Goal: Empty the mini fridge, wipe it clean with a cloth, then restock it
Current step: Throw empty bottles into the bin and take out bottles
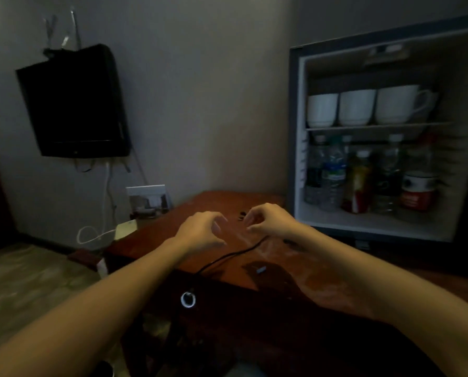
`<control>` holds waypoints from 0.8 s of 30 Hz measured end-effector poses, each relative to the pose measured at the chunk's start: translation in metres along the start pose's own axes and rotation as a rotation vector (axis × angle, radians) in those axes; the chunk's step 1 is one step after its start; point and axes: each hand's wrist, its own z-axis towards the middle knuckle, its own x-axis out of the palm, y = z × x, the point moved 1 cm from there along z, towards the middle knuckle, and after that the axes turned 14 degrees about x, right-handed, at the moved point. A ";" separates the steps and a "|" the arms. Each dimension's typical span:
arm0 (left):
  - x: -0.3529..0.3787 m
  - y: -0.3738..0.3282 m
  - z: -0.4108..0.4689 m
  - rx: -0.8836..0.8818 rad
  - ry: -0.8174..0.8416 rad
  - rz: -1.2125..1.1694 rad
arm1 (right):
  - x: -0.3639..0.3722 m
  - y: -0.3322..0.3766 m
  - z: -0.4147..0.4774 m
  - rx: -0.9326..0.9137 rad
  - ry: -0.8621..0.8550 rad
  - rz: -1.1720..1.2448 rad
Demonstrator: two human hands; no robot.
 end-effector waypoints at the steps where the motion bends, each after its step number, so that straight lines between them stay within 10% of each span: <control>1: 0.007 -0.008 0.010 0.030 -0.005 -0.007 | -0.004 -0.012 -0.002 0.018 -0.018 0.015; 15: 0.083 -0.068 0.107 0.214 -0.036 -0.212 | -0.054 -0.143 0.009 0.196 -0.177 0.092; 24: 0.097 -0.099 0.141 0.271 -0.145 -0.420 | -0.128 -0.164 0.062 0.257 -0.749 0.281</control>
